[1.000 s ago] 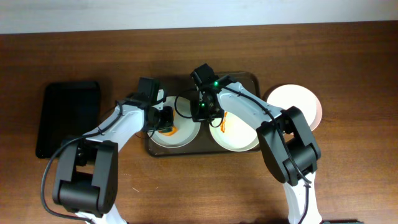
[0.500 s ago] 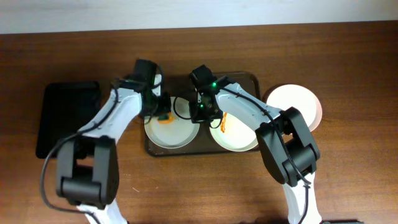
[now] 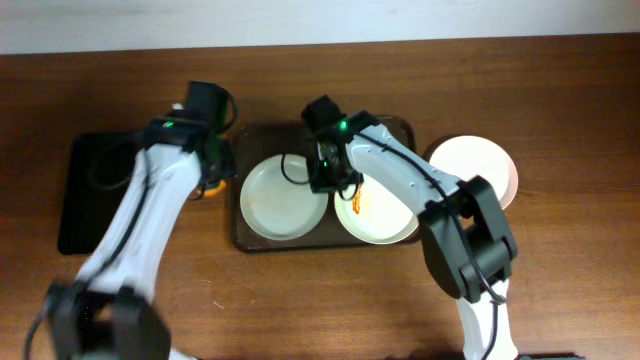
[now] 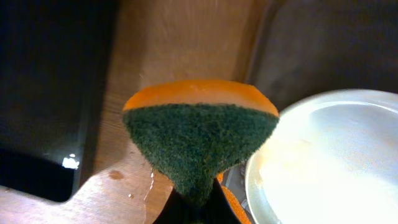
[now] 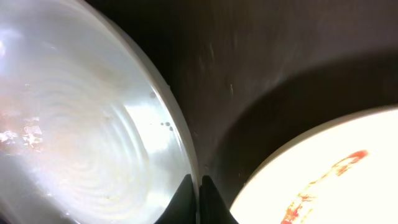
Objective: Clean dirty plates on tray and stack at the side
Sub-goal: 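Carry the back plate with the right gripper onto the plate at the right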
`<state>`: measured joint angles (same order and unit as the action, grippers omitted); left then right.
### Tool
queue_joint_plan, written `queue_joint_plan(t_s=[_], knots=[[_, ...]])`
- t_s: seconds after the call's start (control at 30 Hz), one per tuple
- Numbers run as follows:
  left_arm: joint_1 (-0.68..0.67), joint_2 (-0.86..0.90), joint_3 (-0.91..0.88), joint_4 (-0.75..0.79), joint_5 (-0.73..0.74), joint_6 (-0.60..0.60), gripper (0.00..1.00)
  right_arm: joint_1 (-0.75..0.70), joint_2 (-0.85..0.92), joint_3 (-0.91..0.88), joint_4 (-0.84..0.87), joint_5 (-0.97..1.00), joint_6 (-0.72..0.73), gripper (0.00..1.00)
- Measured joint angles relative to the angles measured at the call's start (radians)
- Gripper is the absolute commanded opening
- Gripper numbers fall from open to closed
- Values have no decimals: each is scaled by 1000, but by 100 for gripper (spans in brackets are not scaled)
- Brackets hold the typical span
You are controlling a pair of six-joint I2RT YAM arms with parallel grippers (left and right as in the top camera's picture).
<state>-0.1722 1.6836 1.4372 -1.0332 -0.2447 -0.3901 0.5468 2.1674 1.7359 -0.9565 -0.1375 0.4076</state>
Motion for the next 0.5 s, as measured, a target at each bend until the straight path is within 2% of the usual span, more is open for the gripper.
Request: queue_joint_plan(t_s=[0.1,0.17,0.2,0.27,0.4,0.47,0.5], knots=[[0,-143,17,-41,5,-3,0,8,-100,190,-126,183,-32,4],[0,-129,17,-42,9,-3,0,58,-180,322,-224,456,-69,4],[0,-128,17,-42,10,-3,0,83,-187,351,-268,558,-80,4],[0,-128,17,-41,13,-3,0,185,-193,377,-319,882,-131,4],[0,-128,17,-38,20,-3,0,294,-193,377,-322,1326,-243,4],[0,-128,17,-37,20,-3,0,291,-193,377,-335,1372,-261,4],[0,-128,17,-37,20,-3,0,283,-193,377,-341,1304,-246,4]])
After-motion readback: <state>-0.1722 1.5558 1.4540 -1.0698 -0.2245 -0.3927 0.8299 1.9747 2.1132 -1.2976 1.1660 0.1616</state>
